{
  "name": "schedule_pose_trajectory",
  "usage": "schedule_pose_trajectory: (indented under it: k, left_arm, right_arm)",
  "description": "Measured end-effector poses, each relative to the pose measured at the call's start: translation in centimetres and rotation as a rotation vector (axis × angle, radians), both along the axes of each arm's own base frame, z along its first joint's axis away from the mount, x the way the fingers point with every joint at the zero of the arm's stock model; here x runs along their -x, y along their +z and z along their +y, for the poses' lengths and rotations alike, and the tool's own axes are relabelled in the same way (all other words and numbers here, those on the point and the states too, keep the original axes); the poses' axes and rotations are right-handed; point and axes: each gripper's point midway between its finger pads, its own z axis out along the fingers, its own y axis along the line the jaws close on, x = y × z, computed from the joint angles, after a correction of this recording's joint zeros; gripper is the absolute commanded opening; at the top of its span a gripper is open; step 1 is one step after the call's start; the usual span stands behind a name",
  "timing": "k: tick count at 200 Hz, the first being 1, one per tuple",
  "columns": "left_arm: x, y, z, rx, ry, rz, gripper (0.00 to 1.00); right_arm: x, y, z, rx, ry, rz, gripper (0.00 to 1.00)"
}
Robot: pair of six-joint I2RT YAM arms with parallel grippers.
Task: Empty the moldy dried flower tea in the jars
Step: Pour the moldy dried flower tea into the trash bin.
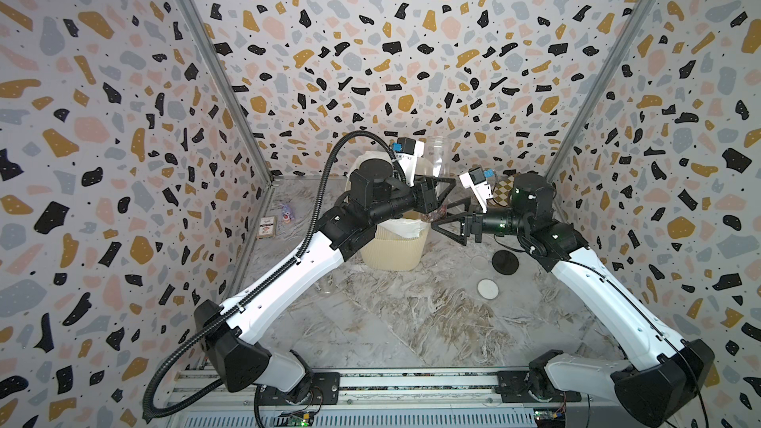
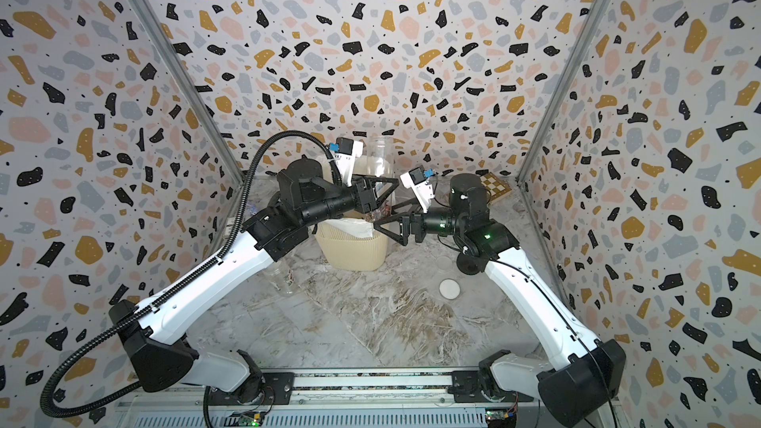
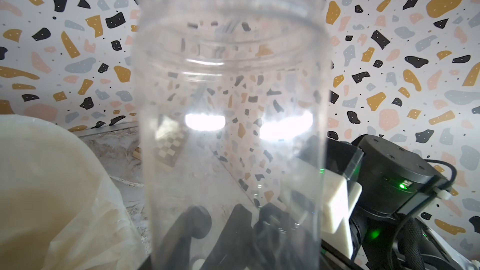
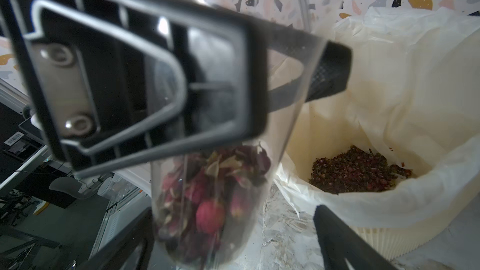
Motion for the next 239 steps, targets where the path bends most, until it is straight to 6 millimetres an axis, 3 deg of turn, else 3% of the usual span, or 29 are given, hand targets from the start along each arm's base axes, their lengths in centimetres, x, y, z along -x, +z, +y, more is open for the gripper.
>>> schedule_pose_trajectory:
  k: [56,95,126,180,224,239]
  left_arm:
    - [0.4,-0.1,-0.7,0.051,-0.049,-0.018,0.36]
    - [0.5,0.1,-0.8,0.081,-0.056,-0.037,0.37]
    - [0.4,0.0,-0.8,0.09,-0.054,-0.036,0.38]
    - [0.6,0.2,-0.6,0.088,-0.05,-0.069,0.52]
    - [0.6,0.6,-0.1,0.093,-0.039,-0.073,0.75]
    - [0.7,1.0,0.3,0.101,-0.031,-0.08,0.78]
  right_arm:
    - [-0.4,1.0,0.8,-0.022,0.024,-0.035,0.88]
    - [-0.3,1.1,1.1,-0.029,0.043,-0.035,0.69]
    - [-0.2,1.2,1.1,-0.032,0.047,-0.035,0.62]
    - [-0.3,1.1,1.0,-0.032,0.039,-0.013,0.54]
    - [-0.7,1.0,0.7,-0.025,0.027,-0.028,0.51]
    - [-0.8,0.8,0.6,-0.021,0.023,-0.031,0.5]
